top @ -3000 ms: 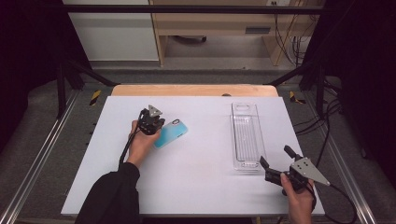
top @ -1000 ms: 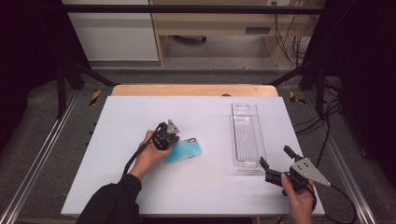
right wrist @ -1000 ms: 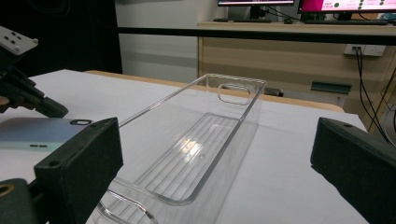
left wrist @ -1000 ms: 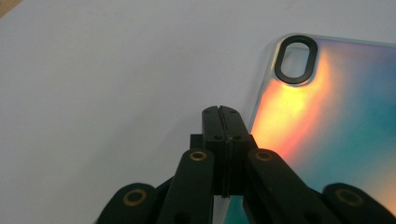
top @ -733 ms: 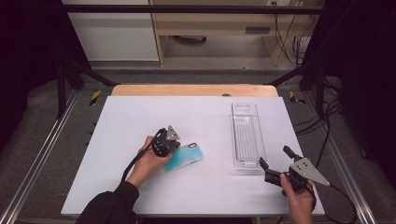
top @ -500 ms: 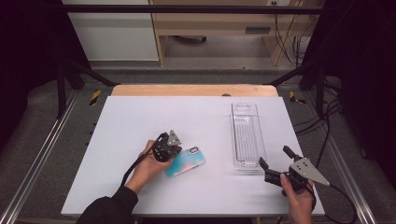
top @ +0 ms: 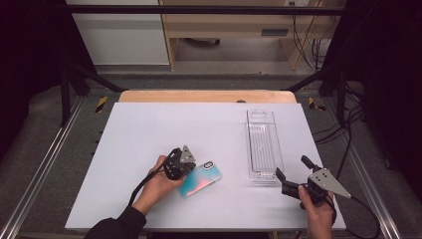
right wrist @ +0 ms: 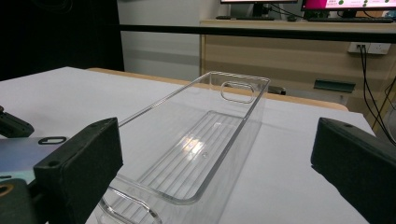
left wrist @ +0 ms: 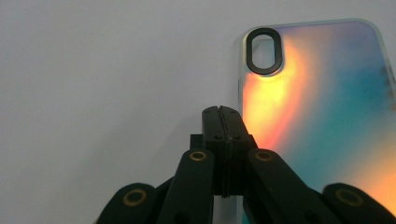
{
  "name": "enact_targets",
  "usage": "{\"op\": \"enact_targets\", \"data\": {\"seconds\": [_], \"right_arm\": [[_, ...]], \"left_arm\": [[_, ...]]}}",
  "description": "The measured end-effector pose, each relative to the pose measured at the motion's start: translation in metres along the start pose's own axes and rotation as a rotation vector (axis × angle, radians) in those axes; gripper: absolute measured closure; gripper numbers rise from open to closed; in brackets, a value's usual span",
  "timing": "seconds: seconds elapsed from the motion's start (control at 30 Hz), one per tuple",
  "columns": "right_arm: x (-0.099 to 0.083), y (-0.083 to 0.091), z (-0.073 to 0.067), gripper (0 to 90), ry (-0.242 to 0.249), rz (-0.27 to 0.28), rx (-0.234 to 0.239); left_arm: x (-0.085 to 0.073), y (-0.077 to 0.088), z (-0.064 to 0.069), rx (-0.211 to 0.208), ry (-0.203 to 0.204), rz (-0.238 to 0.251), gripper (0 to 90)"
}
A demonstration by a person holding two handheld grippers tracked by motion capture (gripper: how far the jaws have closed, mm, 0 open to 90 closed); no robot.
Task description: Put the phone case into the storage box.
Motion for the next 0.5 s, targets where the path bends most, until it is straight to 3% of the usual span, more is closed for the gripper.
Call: {"op": "enact_targets", "data": {"seconds": [0.2,0.3,0.37,0.5], "right_arm": [[0.000,0.000,0.000,2.4,0.000,-0.001,0.000],[0.000,0.000,0.000,2.4,-0.004,0.000,-0.001],[0.000,0.001,0.001,2.4,-0.004,0.003,-0.005],[0.000,0.001,0.001,2.4,-0.005,0.004,-0.004]], "left_arm": [[0.000,0.002,-0.001,0.009,-0.003,0.004,90.0],[0.004,0.005,-0.004,0.024,0.005,0.052,86.6],[0.008,0.013,-0.007,0.045,0.026,0.112,67.9],[0.009,0.021,-0.007,0.037,0.030,0.131,44.0]]}}
Point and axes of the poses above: each handheld gripper's, and its own axes: y roughly backward along the jaws, x roughly out of its top, z roughly to its right, the point moved 5 cm from there along -y, roughly forward along the jaws, and after that the axes turned 5 degrees about y, right-handed, at the moved point
